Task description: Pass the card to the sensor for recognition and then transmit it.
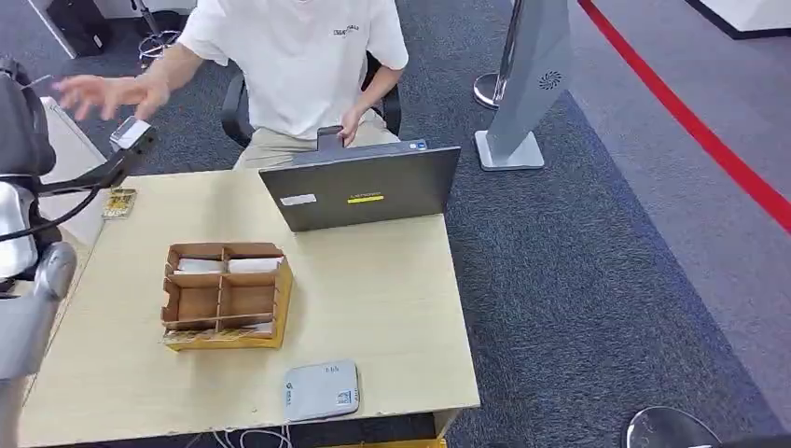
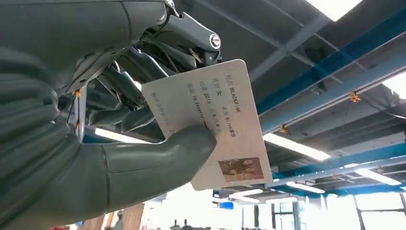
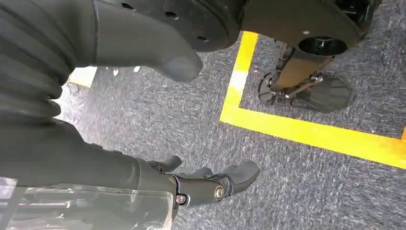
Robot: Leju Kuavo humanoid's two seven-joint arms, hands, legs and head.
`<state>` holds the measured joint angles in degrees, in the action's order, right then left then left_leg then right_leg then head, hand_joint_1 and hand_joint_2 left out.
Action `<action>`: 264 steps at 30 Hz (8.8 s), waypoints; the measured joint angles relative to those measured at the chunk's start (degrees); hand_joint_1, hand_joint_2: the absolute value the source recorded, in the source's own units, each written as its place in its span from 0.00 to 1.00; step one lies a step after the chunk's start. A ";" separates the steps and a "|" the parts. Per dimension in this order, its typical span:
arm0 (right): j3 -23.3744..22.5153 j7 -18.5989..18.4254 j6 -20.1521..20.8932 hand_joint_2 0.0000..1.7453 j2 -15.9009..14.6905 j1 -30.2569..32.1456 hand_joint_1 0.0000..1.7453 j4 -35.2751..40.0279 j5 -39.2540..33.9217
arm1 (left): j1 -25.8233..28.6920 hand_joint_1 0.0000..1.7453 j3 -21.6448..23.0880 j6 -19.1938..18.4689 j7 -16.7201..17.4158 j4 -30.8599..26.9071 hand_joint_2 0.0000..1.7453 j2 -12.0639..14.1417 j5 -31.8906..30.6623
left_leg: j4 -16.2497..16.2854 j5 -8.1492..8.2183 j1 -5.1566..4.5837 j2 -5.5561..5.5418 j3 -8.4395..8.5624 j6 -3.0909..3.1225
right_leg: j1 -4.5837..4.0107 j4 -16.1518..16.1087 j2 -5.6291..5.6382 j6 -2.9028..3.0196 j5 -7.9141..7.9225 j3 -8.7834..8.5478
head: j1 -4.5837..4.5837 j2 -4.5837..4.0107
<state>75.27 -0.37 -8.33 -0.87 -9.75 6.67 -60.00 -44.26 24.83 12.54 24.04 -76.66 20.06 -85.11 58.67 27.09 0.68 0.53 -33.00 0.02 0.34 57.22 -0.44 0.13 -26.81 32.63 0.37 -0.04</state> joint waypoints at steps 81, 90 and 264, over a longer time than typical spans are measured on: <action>5.05 1.01 -5.03 1.00 1.11 1.84 0.00 -0.72 -13.24 | 49.01 0.00 -5.77 7.91 -25.81 -23.05 1.00 -21.15 0.00 | 0.01 0.41 -0.13 0.22 -0.04 0.30 | 0.16 -0.19 0.11 -0.31 -0.21 -0.03 | -0.09 0.00; 5.47 1.01 -5.14 1.00 1.11 1.83 0.00 -1.07 -13.40 | 51.84 0.00 -5.90 7.83 -26.77 -23.01 1.00 -22.01 0.00 | 0.01 0.40 -0.13 0.21 -0.04 0.31 | 0.16 -0.19 0.09 -0.31 -0.21 -0.05 | -0.09 0.00; 13.88 0.20 -4.96 1.00 1.66 1.17 0.00 -1.68 -12.52 | 44.69 1.00 -15.32 7.43 -19.06 -0.08 1.00 -28.43 0.00 | 0.02 0.39 -0.12 0.18 -0.02 0.31 | 0.16 -0.18 0.07 -0.30 -0.20 -0.05 | -0.09 0.00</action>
<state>89.15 -0.17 -13.29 0.79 -8.58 4.98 -72.52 0.43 9.51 19.98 4.98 -76.74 -8.37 -85.11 58.69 27.48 0.55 0.71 -33.02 0.33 0.50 57.03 -0.36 -0.17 -27.01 32.57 0.28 -0.04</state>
